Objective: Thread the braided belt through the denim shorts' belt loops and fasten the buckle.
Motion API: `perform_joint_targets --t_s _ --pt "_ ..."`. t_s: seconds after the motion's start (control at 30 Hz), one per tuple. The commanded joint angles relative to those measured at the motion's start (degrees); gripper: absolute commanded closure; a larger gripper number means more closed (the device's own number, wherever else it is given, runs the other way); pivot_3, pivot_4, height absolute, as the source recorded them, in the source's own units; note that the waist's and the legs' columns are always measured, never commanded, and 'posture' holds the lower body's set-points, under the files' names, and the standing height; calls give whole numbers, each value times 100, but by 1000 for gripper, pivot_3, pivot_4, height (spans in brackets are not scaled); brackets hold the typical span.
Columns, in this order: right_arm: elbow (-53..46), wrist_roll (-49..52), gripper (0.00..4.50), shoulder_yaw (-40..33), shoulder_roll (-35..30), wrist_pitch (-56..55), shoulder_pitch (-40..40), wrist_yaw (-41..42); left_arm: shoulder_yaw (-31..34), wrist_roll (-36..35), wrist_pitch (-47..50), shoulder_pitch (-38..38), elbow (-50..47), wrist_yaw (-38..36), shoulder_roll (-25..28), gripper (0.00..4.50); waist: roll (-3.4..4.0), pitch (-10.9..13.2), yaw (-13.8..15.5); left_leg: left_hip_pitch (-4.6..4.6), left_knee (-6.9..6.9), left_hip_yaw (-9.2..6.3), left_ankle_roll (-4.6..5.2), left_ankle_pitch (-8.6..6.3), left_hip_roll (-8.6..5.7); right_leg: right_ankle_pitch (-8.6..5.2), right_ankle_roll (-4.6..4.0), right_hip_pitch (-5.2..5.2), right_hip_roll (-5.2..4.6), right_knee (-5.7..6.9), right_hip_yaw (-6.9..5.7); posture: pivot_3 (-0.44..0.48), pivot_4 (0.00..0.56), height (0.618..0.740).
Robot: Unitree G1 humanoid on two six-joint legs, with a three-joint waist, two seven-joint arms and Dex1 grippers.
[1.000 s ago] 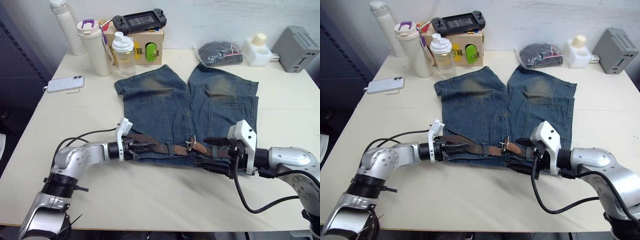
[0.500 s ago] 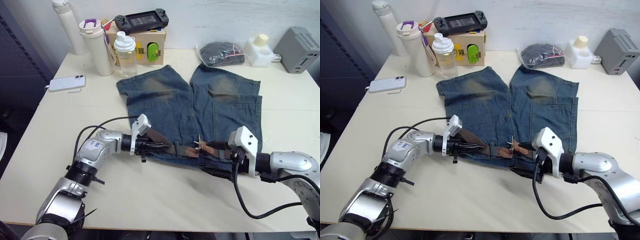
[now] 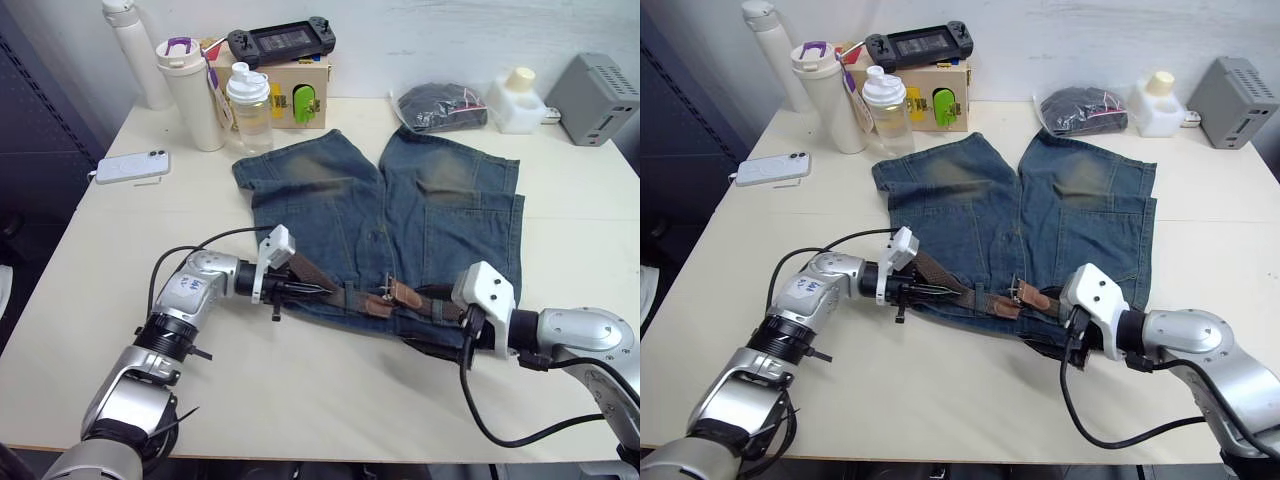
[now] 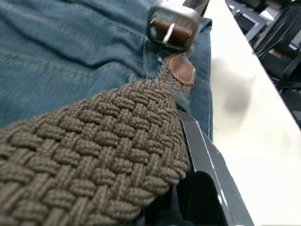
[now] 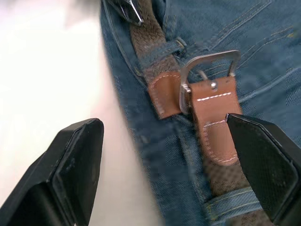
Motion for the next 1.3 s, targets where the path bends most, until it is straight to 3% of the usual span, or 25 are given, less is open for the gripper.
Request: perform_joint_targets --t_s 0.03,0.17,0.37,0.6,0.87,1.3 --pt "-201 -623 51 221 -56 -724 73 -92 -16 101 -136 -176 -40 -13 -371 4500 -2 1 9 0 0 1 2 1 -3 1 2 0 0 0 0 0 150 690" --pt "-151 -1439 51 524 -173 -1496 266 -164 -28 283 -219 -148 13 0 -618 4500 -3 2 47 -2 2 2 4 2 -6 4 7 1 1 11 -1 0 150 690" --pt "168 -2628 51 611 -308 -2835 573 -396 57 409 -218 -31 28 -95 -580 4500 -4 2 48 1 6 4 5 4 -4 4 7 0 5 17 -4 0 150 690" --pt "577 -3362 51 605 -156 -3467 577 -776 121 437 -140 -38 38 -121 -585 4500 -4 2 37 5 10 6 5 6 -2 4 7 0 7 24 -3 0 150 690" --pt "840 -3973 51 550 79 -3974 510 -1207 162 463 -111 -68 56 -169 -614 4500 -4 2 14 4 10 7 7 6 -3 4 7 0 8 33 -4 0 150 690" --pt "664 -4110 51 538 247 -4135 202 -1144 195 506 -129 -87 129 -246 -685 4500 -4 2 -22 4 11 6 9 7 -5 4 7 0 8 41 -4 0 150 690"
